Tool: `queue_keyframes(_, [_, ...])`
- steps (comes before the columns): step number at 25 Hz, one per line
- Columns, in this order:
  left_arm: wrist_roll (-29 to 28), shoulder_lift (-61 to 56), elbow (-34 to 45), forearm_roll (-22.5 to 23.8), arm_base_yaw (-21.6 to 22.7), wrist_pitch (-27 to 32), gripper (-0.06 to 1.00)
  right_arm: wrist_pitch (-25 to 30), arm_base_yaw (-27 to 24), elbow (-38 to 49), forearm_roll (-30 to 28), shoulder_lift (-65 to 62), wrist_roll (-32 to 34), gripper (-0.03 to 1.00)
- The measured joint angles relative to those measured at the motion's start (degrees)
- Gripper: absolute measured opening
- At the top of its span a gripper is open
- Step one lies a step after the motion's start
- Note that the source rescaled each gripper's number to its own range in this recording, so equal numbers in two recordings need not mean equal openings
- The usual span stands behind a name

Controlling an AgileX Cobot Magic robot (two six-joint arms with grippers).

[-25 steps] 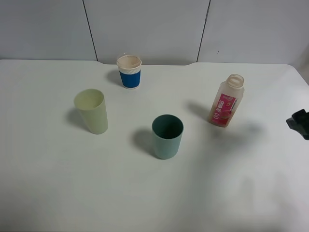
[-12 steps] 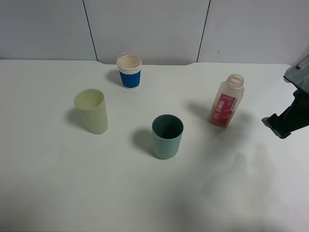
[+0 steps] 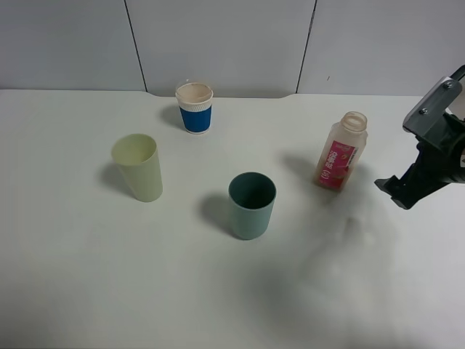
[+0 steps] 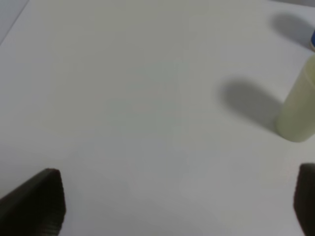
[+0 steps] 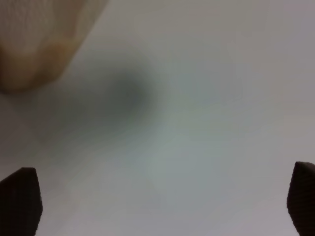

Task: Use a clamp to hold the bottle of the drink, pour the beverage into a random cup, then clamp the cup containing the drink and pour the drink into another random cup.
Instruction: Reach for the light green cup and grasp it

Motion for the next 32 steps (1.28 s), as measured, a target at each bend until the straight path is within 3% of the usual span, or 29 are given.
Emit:
queue_keyframes(8, [0.0, 0.0, 0.0, 0.0, 0.0, 0.0, 0.8, -13.2, 0.0, 1.0, -5.6, 8.0, 6.9, 1.0])
queue_keyframes(14, [0.0, 0.0, 0.0, 0.0, 0.0, 0.0, 0.8, -18.3, 0.0, 1.3, -11.0, 9.7, 11.9, 1.0])
queue_keyframes(18, [0.0, 0.0, 0.0, 0.0, 0.0, 0.0, 0.8, -19.0, 0.0, 1.3, -12.1, 10.9, 13.7, 1.0])
queue_keyframes(22, [0.0, 0.0, 0.0, 0.0, 0.0, 0.0, 0.8, -19.6, -0.2, 1.3, -12.1, 13.0, 13.8, 1.0])
queue_keyframes(32, [0.0, 0.0, 0.0, 0.0, 0.0, 0.0, 0.8, -30.1, -5.5, 1.2, -13.5, 16.7, 12.0, 1.0])
